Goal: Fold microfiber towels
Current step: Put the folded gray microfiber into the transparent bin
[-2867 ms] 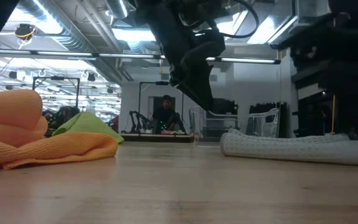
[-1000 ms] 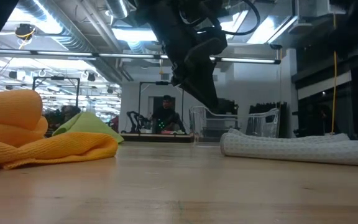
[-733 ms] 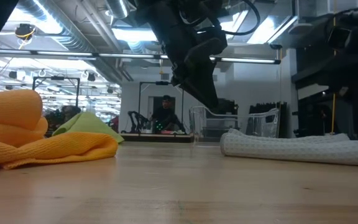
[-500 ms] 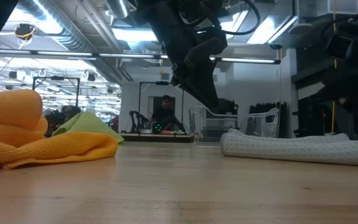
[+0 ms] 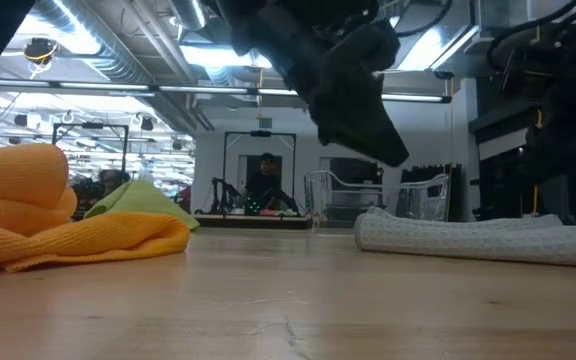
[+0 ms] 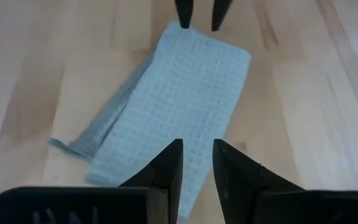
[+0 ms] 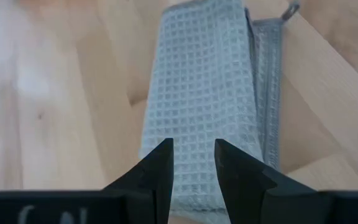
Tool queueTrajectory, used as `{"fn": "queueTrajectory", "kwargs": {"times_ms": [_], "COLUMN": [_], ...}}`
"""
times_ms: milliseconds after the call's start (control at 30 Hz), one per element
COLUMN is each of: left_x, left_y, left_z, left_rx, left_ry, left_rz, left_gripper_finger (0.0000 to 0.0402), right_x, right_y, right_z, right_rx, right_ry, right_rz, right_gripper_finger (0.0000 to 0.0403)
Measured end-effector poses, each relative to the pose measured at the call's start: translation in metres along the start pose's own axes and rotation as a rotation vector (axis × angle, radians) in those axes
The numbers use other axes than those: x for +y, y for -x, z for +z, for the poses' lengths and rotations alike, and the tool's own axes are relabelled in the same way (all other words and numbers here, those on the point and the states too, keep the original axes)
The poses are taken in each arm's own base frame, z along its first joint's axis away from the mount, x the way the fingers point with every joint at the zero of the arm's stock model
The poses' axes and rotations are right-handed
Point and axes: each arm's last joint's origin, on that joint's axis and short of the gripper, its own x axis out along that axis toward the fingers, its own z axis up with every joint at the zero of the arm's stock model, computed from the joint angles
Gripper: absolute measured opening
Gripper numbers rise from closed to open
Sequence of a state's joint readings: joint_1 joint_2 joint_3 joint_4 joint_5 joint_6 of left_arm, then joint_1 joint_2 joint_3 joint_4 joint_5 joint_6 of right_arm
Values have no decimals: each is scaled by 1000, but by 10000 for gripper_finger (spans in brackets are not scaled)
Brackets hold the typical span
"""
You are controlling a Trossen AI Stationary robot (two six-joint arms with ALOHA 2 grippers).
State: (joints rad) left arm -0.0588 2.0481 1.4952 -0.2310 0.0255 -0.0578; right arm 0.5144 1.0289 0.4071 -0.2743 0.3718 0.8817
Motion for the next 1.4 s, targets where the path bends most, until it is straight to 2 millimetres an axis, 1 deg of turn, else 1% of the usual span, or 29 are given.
{"fn": "queueTrajectory", "kwargs": {"times_ms": [167, 267, 367, 533, 633, 800, 933, 1000, 1100, 1300, 1400], "left_x": [-4, -2, -2, -1, -4, -15, -23, -28, -34, -38, -38], "left_y": [-17, -25, -31, -34, -34, -39, -44, -46, -50, -51, -50], "left_z": [-12, -16, -18, -21, -22, -22, -24, -29, -29, -28, -26], "left_rx": [43, 43, 34, 47, 48, 16, 5, 32, 9, -13, -39], "left_ry": [-9, -10, 0, 26, 68, 125, 155, 151, 148, 155, 156], "left_rz": [43, 81, 95, 97, 90, 67, 72, 77, 67, 57, 47], "left_gripper_finger": [79, 79, 79, 79, 79, 79, 76, 72, 64, 55, 55], "right_x": [14, 18, 18, 14, 12, 6, -1, -5, -10, -23, -27], "right_y": [-11, -22, -32, -41, -43, -47, -49, -51, -53, -56, -57], "right_z": [6, 2, -3, -12, -11, -5, 2, 5, 10, 21, 28], "right_rx": [38, 94, 141, 194, 201, 213, 219, 221, 227, 233, 242], "right_ry": [17, 50, 45, 34, 58, 205, 268, 300, 378, 485, 538], "right_rz": [-25, -54, -89, -165, -176, -178, -195, -204, -213, -247, -257], "right_gripper_finger": [119, 119, 119, 119, 119, 119, 119, 119, 119, 119, 119]}}
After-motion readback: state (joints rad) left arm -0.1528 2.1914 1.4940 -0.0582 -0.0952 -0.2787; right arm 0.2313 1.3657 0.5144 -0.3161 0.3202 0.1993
